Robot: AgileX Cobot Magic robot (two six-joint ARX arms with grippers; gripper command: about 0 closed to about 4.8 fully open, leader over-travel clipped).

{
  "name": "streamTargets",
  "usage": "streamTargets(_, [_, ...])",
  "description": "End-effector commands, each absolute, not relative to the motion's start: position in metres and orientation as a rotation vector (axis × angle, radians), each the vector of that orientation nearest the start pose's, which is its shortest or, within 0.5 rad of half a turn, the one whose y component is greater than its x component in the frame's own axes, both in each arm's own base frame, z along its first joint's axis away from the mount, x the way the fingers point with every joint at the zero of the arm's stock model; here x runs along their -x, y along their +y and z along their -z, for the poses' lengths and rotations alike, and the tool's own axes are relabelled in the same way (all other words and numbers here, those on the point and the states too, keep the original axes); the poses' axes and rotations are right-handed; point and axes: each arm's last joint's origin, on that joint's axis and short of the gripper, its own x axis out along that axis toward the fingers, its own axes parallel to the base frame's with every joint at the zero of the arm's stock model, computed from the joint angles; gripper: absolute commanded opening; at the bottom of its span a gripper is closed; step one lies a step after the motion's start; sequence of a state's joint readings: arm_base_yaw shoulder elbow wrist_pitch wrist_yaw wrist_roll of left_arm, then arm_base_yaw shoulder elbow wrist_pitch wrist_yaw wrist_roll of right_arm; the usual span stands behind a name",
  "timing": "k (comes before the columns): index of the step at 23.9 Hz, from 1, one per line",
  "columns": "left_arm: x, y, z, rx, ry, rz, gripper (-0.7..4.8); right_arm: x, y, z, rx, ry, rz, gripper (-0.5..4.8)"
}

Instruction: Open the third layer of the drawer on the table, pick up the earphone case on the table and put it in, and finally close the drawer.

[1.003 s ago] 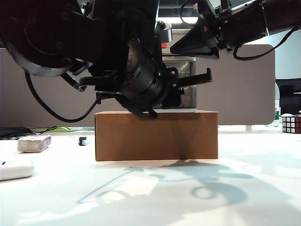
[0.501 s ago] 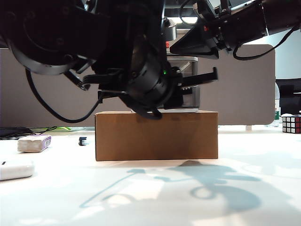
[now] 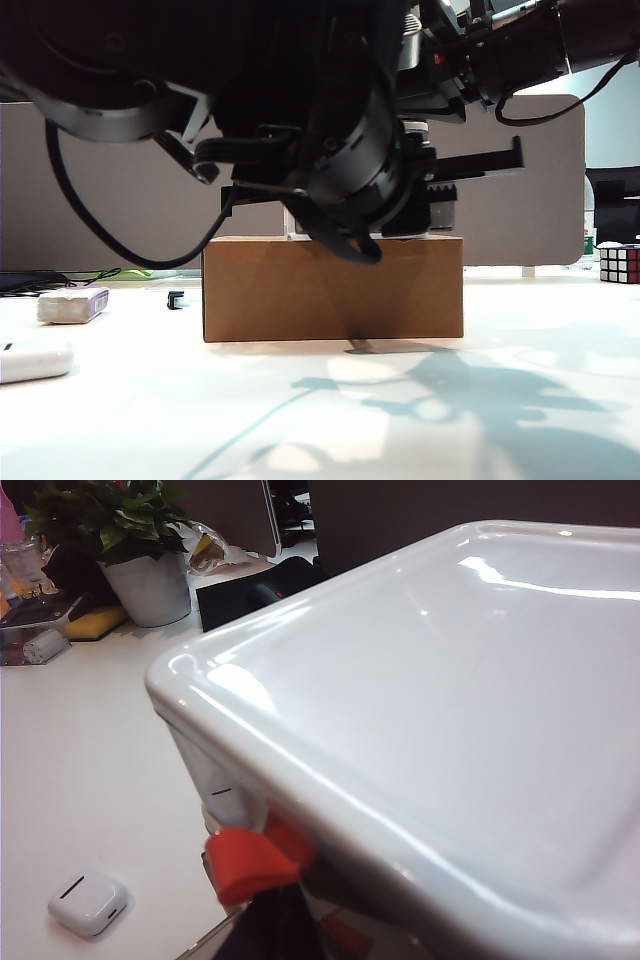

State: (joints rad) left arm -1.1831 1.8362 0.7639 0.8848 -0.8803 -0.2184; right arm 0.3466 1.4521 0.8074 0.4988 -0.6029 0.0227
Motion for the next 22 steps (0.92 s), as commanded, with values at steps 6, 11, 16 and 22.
streamTargets(6, [-0.132,-0.317,-0.158,0.046,0.113,0.251,-0.06,-0.288,0.122,-0.259,-0.038,0.129,-0.943,-0.05])
streamTargets(11, [-0.125,-0.318,-0.161,0.036,0.115,0.259,0.02,-0.288,0.122,-0.258,-0.038,0.129,-0.943,-0.05])
streamTargets(16, [-0.112,-0.317,-0.166,-0.014,0.127,0.252,1.87,-0.288,0.122,-0.258,-0.039,0.13,-0.943,-0.05])
streamTargets(22, [-0.098,-0.307,-0.171,-0.068,0.219,0.263,1.88,-0.287,0.122,-0.257,-0.041,0.146,-0.95,-0.05])
